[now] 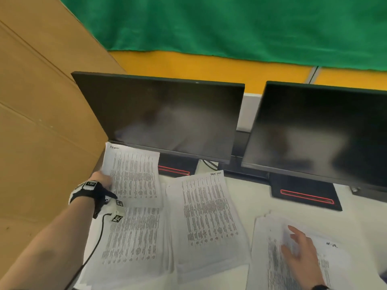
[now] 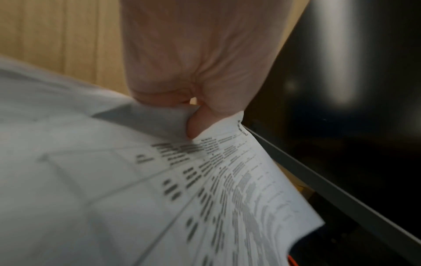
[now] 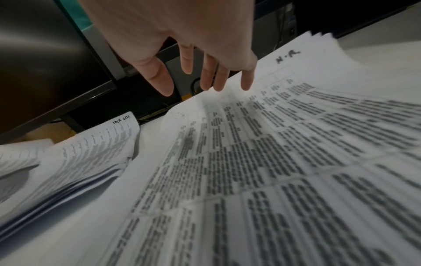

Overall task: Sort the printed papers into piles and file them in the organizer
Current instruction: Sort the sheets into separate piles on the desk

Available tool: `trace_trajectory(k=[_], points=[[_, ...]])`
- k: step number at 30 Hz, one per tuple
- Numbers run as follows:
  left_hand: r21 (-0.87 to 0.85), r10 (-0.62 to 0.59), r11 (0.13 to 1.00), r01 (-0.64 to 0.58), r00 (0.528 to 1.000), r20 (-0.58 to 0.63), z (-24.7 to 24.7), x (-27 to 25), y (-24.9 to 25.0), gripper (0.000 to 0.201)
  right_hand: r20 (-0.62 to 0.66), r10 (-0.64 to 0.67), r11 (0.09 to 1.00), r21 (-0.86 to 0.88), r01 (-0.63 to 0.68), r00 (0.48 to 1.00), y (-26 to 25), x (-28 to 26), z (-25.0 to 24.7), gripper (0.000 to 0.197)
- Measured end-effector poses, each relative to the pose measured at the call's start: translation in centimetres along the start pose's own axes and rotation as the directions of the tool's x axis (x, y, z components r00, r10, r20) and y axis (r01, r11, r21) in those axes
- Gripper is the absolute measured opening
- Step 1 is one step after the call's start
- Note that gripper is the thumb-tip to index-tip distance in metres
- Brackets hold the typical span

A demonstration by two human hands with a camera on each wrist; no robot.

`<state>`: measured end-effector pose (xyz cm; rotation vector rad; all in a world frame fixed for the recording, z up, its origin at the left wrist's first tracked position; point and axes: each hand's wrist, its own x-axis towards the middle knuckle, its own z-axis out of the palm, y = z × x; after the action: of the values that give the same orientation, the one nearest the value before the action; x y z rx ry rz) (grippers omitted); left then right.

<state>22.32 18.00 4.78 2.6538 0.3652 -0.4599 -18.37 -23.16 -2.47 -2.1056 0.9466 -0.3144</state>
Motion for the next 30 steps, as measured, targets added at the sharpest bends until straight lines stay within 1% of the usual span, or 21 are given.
trace_trajectory(k=[1, 2, 5, 7, 9, 10, 12, 15, 16, 17, 18, 19, 20, 21, 22, 23, 25, 27, 28, 29, 30], points=[[0.018, -0.002, 1.000, 0.002, 1.000, -0.010, 0.2, 0.5, 0.0, 0.031, -0.016, 0.000, 1.000, -0.006, 0.000, 1.000, 0.3, -0.2, -0.2, 0.060], [0.037, -0.008, 0.999, 0.009, 1.000, -0.016, 0.6, 0.8, -0.2, 0.032, -0.032, 0.002, 1.000, -0.018, -0.002, 0.999, 0.5, -0.4, -0.4, 0.064], [0.080, -0.029, 0.996, 0.026, 0.999, 0.026, 1.7, 1.5, -0.6, 0.033, -0.054, 0.022, 0.996, -0.089, -0.027, 0.998, 1.0, -0.8, -0.8, 0.089], [0.080, -0.044, 0.996, 0.042, 0.998, 0.033, 2.2, 1.8, -0.7, 0.033, -0.056, 0.032, 0.992, -0.121, -0.038, 0.998, 1.2, -0.7, -1.0, 0.093], [0.024, -0.056, 0.998, 0.056, 0.998, 0.011, 2.0, 2.2, -0.6, 0.034, -0.058, 0.030, 0.990, -0.138, -0.038, 0.998, 1.2, -0.5, -1.2, 0.092], [-0.026, -0.058, 0.998, 0.057, 0.998, -0.008, 1.8, 2.3, -0.3, 0.038, -0.059, 0.036, 0.989, -0.140, -0.043, 0.998, 1.4, -0.3, -1.3, 0.091], [-0.113, -0.065, 0.992, 0.053, 0.993, -0.100, 1.1, 2.8, -0.1, 0.050, -0.056, 0.035, 0.989, -0.142, -0.043, 0.998, 1.3, -0.1, -1.6, 0.082], [-0.066, -0.057, 0.997, 0.045, 0.980, -0.193, 1.1, 2.5, 1.1, 0.056, -0.041, 0.074, 0.986, -0.148, -0.079, 0.996, 1.9, 0.7, -2.3, 0.056], [-0.042, -0.044, 0.998, 0.035, 0.972, -0.229, 1.8, 1.1, 2.2, 0.054, -0.041, 0.098, 0.979, -0.175, -0.104, 0.994, 2.4, 0.9, -2.6, 0.054], [-0.031, -0.003, 1.000, -0.005, 0.962, -0.274, 3.0, -0.9, 3.6, 0.052, -0.049, 0.122, 0.971, -0.203, -0.130, 0.991, 2.8, 1.1, -2.9, 0.054], [-0.020, 0.081, 0.996, -0.091, 0.945, -0.316, 4.6, -3.4, 5.1, 0.049, -0.067, 0.160, 0.958, -0.231, -0.171, 0.985, 3.3, 1.4, -3.2, 0.054], [-0.001, 0.204, 0.976, -0.218, 0.919, -0.336, 6.9, -6.4, 6.8, 0.045, -0.093, 0.211, 0.939, -0.257, -0.229, 0.973, 3.8, 1.5, -3.7, 0.054], [0.019, 0.354, 0.929, -0.368, 0.877, -0.324, 9.6, -9.7, 8.3, 0.041, -0.120, 0.269, 0.913, -0.285, -0.293, 0.956, 4.3, 1.7, -4.1, 0.054], [0.027, 0.509, 0.853, -0.522, 0.819, -0.265, 12.6, -12.9, 9.6, 0.037, -0.143, 0.329, 0.884, -0.301, -0.358, 0.933, 4.6, 1.8, -4.4, 0.056], [0.012, 0.633, 0.767, -0.641, 0.755, -0.172, 15.5, -16.2, 10.8, 0.035, -0.163, 0.394, 0.852, -0.305, -0.426, 0.905, 5.0, 2.0, -4.6, 0.059], [-0.022, 0.717, 0.694, -0.719, 0.694, -0.057, 18.3, -19.3, 12.1, 0.034, -0.178, 0.455, 0.822, -0.293, -0.488, 0.873, 5.2, 2.1, -4.8, 0.063], [-0.057, 0.813, 0.574, -0.817, 0.561, 0.159, 22.9, -24.0, 14.6, 0.037, -0.197, 0.529, 0.783, -0.261, -0.564, 0.825, 5.4, 2.3, -5.3, 0.072], [-0.013, 0.842, 0.470, -0.883, 0.444, 0.306, 26.2, -27.2, 16.9, 0.043, -0.188, 0.554, 0.771, -0.251, -0.585, 0.811, 5.7, 2.4, -5.8, 0.076], [0.017, 0.840, 0.426, -0.905, 0.402, 0.365, 27.4, -28.2, 17.8, 0.047, -0.178, 0.556, 0.771, -0.252, -0.584, 0.812, 5.9, 2.4, -6.1, 0.076], [0.050, 0.829, 0.390, -0.920, 0.374, 0.416, 28.3, -28.9, 18.6, 0.050, -0.166, 0.552, 0.779, -0.248, -0.576, 0.817, 6.2, 2.4, -6.5, 0.076], [0.088, 0.815, 0.362, -0.928, 0.360, 0.454, 29.1, -29.3, 19.1, 0.051, -0.151, 0.537, 0.797, -0.231, -0.558, 0.830, 6.6, 2.5, -6.7, 0.073]])
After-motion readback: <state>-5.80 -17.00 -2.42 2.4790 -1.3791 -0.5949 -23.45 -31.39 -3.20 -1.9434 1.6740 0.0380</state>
